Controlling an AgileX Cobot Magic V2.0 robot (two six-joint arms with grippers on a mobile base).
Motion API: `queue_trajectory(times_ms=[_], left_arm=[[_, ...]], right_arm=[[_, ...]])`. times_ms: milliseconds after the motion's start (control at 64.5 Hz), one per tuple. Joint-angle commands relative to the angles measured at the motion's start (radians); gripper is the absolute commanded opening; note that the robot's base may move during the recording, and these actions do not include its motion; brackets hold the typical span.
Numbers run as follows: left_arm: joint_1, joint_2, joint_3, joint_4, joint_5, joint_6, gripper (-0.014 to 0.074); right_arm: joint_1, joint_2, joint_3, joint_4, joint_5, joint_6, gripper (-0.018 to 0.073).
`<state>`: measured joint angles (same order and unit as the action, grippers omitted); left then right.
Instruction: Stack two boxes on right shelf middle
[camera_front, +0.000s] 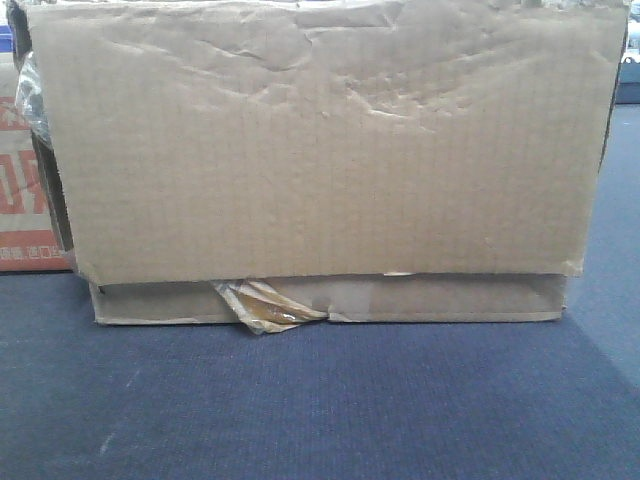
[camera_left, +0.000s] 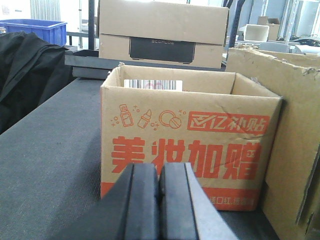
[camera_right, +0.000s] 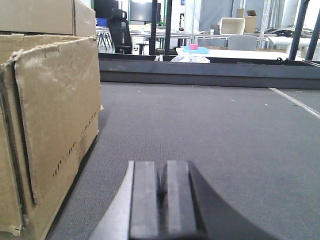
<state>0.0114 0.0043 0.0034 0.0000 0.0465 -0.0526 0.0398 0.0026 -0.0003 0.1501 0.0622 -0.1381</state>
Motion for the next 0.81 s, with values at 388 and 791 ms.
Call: queue_trajectory(times_ms=[388, 791], left_arm=[[0.006, -0.004, -0.003, 0.007, -0.019, 0.002, -0.0111], [0.006, -0.004, -0.003, 0.007, -0.099, 0.002, -0.0111]], right_arm=[[0.002, -0.003, 0.000, -0.007, -0.020, -0.002, -0.0162], [0.002, -0.003, 0.000, -0.007, -0.020, -0.002, -0.0162]])
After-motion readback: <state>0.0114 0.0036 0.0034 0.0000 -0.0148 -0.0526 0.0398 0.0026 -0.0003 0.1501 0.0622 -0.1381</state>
